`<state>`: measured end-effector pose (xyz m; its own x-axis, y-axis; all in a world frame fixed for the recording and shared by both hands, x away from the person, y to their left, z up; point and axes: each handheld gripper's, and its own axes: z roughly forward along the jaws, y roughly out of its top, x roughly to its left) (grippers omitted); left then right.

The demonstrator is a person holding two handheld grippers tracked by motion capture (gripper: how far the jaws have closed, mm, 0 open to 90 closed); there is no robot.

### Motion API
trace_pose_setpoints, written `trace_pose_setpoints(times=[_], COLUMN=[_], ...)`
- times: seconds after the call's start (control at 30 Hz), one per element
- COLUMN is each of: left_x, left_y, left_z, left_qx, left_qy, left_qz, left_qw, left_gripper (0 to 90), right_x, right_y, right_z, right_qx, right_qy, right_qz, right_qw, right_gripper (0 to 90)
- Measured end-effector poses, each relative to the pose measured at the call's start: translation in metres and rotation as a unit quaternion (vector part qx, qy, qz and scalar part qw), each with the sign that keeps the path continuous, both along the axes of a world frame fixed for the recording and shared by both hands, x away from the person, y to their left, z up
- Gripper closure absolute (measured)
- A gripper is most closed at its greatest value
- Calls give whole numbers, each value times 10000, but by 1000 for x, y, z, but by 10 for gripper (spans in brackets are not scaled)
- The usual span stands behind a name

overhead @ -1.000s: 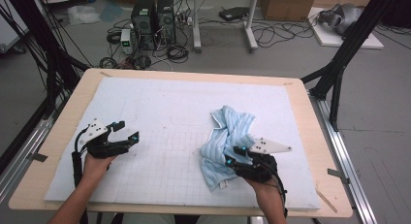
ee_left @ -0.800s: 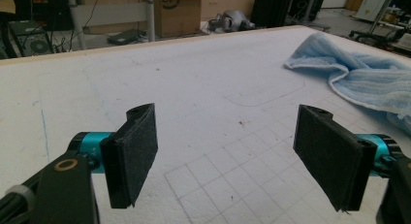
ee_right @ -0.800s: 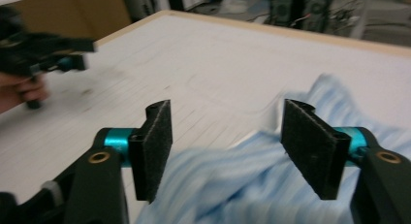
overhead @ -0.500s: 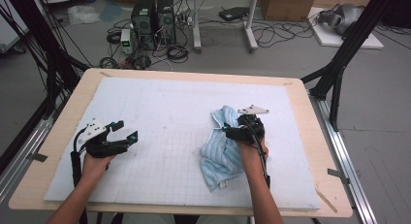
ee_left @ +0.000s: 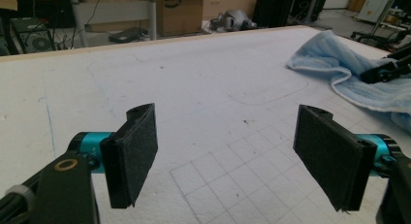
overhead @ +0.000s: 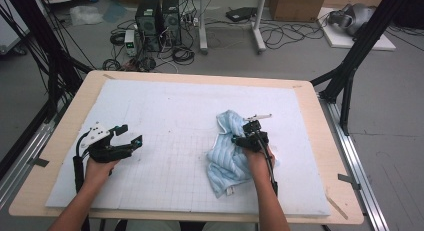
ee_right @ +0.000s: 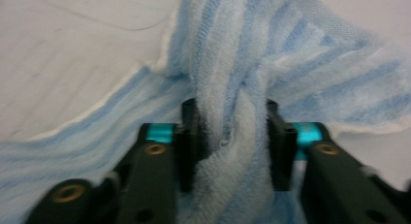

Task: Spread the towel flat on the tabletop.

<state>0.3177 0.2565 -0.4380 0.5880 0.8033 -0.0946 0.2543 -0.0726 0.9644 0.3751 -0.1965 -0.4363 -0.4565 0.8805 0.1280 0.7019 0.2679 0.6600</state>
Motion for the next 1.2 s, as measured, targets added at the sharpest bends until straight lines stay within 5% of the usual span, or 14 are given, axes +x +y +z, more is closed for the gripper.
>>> trace_pose_setpoints(times=[0.2,0.23,0.47,0.6,0.7,0.73,0.77,0.9,0.97,1.07,1.13,1.2], left_x=[1,1,1,0,0,0,0,1,1,2,2,2], left_y=[-1,-1,-1,1,1,2,2,0,0,-1,-1,-2], left_z=[0,0,0,0,0,0,0,0,-1,-1,-1,-1], left_qx=[-1,0,8,-8,-21,-14,-14,-6,8,15,20,1], left_qy=[8,5,8,23,21,28,24,28,26,25,19,31], left_qz=[-5,-10,-8,12,29,27,30,13,9,-6,-12,-2], left_qw=[10000,10000,10000,10000,10000,10000,10000,10000,10000,10000,10000,10000], left_gripper=[243,244,244,244,244,244,243,243,244,244,244,244], right_x=[-18,-25,-39,-45,-44,-44,-42,-34,-26,-9,8,12], right_y=[24,37,71,87,81,81,73,57,49,44,46,49], right_z=[0,1,6,8,16,16,25,39,47,48,38,33], right_qx=[374,381,660,557,656,656,735,819,574,164,-2,-51], right_qy=[79,50,6,-34,-225,-225,-456,-759,-905,-850,-610,-496], right_qz=[772,1058,1744,2039,1920,1920,1793,1489,1280,997,865,887], right_qw=[9963,9936,9825,9774,9789,9789,9800,9825,9860,9912,9944,9948], right_gripper=[718,718,716,652,449,449,401,387,425,477,487,486])
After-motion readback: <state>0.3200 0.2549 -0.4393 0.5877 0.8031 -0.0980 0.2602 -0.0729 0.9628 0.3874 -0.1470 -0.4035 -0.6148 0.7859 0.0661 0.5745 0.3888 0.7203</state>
